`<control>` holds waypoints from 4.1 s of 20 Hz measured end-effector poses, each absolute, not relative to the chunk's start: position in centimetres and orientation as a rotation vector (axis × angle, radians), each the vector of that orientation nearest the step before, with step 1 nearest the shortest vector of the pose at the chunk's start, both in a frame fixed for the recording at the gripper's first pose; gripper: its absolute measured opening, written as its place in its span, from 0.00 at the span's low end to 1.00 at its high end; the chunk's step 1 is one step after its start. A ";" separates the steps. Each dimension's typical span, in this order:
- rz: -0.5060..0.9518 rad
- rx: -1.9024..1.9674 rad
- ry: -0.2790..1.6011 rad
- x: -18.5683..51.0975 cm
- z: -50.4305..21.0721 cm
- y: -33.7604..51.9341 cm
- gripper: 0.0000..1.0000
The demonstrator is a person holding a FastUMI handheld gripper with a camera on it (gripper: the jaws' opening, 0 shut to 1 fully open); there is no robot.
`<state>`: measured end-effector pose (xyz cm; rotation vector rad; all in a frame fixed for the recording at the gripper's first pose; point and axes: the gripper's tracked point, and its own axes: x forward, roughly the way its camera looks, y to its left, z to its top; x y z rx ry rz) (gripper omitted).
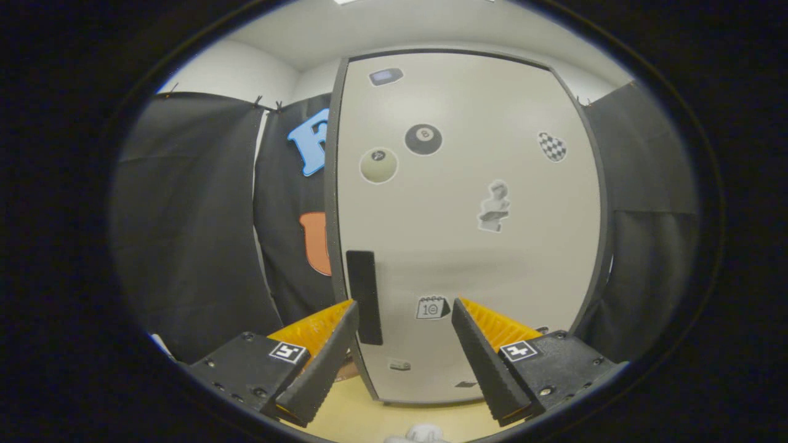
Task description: Open the shoe cabinet door, grab the shoes and put them into the shoe cabinet, then close the shoe cabinet door.
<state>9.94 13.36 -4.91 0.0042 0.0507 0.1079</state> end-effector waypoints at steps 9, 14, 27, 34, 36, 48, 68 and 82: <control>0.117 0.001 0.072 15.0 -6.1 17.6 0.87; 0.064 0.026 0.081 16.0 -6.3 17.2 0.60; 0.093 0.013 0.102 15.4 -6.6 16.6 0.27; 0.161 0.018 0.102 10.7 -6.8 15.3 0.23; 0.180 0.011 0.103 8.8 -6.8 14.8 0.23; 0.273 0.021 0.105 0.2 -6.8 10.3 0.21; 0.266 0.031 0.103 -7.3 -7.6 0.9 0.14; 0.057 0.044 0.092 -7.6 -7.9 -6.3 0.04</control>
